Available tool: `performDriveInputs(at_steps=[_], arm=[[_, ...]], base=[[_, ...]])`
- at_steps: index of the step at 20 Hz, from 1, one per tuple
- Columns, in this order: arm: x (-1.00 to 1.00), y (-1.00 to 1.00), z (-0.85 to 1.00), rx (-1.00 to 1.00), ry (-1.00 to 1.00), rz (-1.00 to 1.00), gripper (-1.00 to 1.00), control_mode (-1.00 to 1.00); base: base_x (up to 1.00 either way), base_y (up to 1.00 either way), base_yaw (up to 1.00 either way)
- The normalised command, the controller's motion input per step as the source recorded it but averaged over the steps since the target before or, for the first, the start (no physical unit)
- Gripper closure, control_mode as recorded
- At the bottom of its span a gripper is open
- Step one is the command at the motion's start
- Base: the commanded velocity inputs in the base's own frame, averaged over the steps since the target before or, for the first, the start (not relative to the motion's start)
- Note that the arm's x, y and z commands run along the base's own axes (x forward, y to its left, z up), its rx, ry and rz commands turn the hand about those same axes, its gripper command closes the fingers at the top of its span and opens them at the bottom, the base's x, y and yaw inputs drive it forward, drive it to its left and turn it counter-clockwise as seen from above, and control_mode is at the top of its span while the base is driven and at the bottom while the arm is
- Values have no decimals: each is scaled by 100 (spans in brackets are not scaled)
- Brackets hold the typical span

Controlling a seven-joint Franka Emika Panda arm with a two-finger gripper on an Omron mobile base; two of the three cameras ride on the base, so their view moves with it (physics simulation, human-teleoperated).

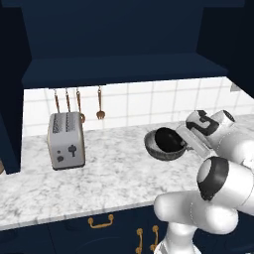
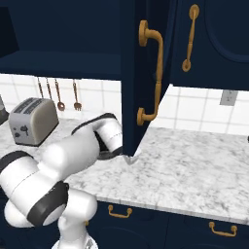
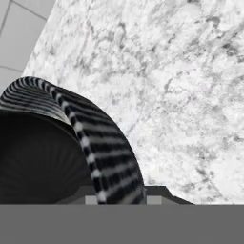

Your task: Pick up the bowls on the counter and stack them on top of one another in the open cabinet. Place the smaller bowl on top of the larger bowl.

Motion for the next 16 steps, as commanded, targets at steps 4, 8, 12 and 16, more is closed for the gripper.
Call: performDriveInputs(at_steps=[4,8,12,16], arm=[[-82,1,100,0,-8,0,100,-100],[-78,3,100,-1,-11,0,100,-100],[-66,1,100,-1,-12,0,100,-100],[-44,1,100,0,-14,0,100,-100]], base=[[0,0,0],[0,0,0],[0,0,0],[0,0,0]])
